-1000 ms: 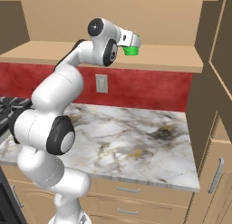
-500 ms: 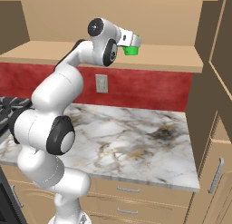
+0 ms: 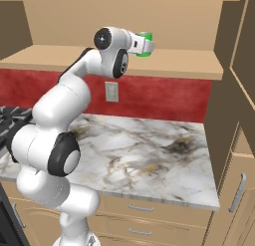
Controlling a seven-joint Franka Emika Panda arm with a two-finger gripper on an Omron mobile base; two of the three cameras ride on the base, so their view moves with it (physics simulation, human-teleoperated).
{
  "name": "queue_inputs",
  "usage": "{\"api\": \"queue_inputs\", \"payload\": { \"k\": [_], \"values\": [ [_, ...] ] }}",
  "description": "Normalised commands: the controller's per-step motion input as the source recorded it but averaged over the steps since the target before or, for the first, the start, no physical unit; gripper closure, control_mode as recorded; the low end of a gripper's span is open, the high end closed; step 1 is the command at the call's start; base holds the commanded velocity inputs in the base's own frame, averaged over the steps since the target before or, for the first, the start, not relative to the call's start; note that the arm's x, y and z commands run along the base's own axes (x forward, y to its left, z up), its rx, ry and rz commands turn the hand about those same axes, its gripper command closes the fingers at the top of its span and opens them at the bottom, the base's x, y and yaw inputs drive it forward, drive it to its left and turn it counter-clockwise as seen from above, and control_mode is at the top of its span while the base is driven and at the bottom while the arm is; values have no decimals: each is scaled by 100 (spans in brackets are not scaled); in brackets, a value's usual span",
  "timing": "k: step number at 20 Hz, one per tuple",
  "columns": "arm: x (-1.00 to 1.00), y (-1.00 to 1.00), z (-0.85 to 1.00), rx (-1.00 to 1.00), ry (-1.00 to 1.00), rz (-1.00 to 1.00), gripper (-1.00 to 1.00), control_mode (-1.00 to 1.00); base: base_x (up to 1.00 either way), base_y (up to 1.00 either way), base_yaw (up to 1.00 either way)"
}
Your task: There is a tray on the dining counter. Grab the cup, mug, and pitcher and place them on the tray. The pitcher may be placed next to the tray if it cannot fit the tray.
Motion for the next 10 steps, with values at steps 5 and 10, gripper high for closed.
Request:
{"api": "queue_inputs", "payload": {
  "k": [5, 10],
  "values": [
    [-61, 0, 0, 1, -7, 1, 100, -100, 0, 0, 0],
    [-80, 0, 11, 3, 0, 1, 100, -100, 0, 0, 0]
  ]
}}
